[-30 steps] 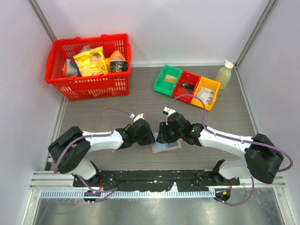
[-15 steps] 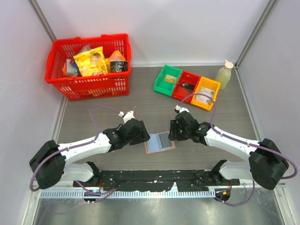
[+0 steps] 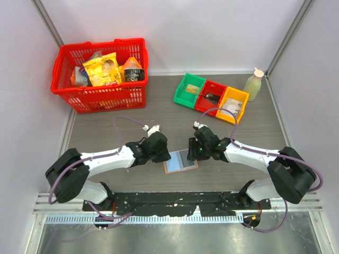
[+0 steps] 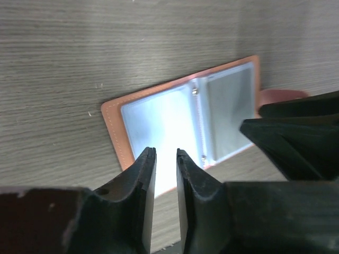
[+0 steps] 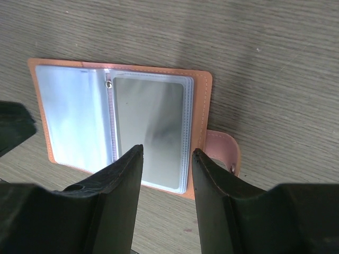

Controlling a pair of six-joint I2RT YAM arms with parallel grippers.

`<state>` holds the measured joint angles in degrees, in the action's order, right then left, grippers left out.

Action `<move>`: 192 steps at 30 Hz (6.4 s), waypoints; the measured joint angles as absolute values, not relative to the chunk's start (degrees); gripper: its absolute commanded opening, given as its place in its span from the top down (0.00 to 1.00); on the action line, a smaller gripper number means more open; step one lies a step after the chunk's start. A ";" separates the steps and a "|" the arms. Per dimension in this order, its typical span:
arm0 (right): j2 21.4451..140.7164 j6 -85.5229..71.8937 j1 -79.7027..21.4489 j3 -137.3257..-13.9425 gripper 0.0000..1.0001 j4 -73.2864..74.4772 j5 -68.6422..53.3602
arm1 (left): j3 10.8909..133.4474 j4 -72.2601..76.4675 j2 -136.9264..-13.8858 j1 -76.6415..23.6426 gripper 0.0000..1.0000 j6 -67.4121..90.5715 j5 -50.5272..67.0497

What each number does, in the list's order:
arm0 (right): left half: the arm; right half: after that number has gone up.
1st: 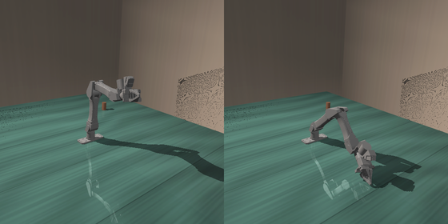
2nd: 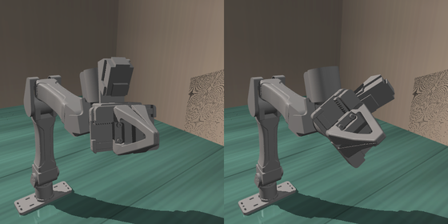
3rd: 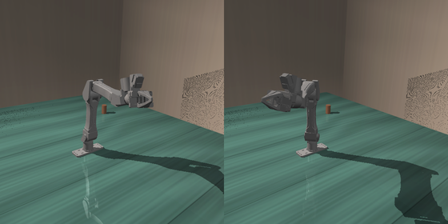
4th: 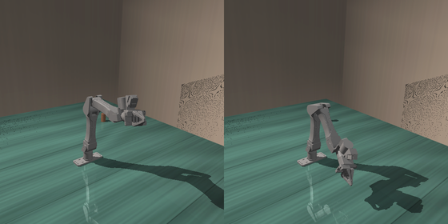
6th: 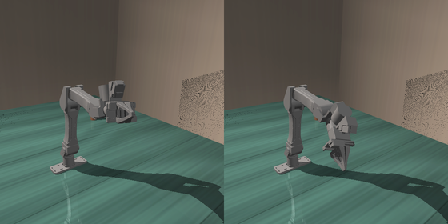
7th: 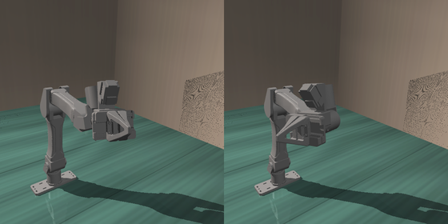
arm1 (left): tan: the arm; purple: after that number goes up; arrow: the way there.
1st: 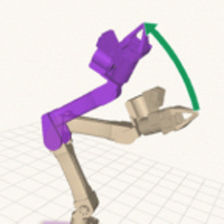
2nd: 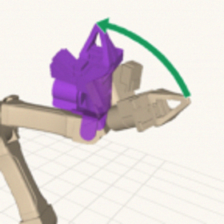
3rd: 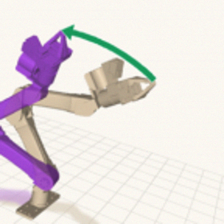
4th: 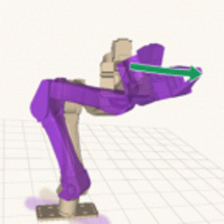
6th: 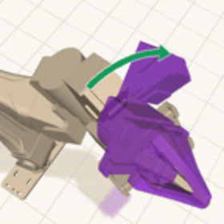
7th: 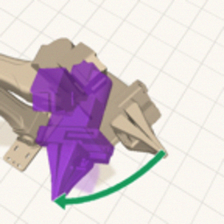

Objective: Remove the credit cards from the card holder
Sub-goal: Remove the credit card from the card holder.

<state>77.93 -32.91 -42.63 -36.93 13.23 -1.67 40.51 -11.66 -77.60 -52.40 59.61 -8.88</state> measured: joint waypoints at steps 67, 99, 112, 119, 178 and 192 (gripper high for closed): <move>78.26 -33.10 -47.90 -42.61 0.31 14.61 -7.73 | 33.01 -3.70 -79.20 -53.19 0.85 64.12 -7.46; 84.01 -29.69 -48.05 -42.85 0.47 15.90 1.69 | 33.30 -1.93 -81.30 -53.36 0.86 64.10 -7.44; 80.86 -29.45 -48.07 -43.86 0.42 18.15 -1.08 | 33.41 -1.91 -81.41 -53.52 0.87 64.10 -7.46; 78.98 -29.69 -49.47 -46.17 0.47 18.11 -4.21 | 33.43 -1.91 -81.41 -53.60 0.86 64.10 -7.49; 74.50 -31.33 -46.44 -38.63 0.56 8.84 -3.51 | 31.81 -5.15 -73.58 -54.17 0.85 65.01 -9.96; 81.01 -37.98 -37.60 -26.24 0.56 -14.76 -25.26 | 31.92 0.45 -80.68 -54.17 0.95 65.34 -7.84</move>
<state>81.01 -37.98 -37.60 -26.24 -14.76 -25.26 31.92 0.45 -80.68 -54.17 65.34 -7.84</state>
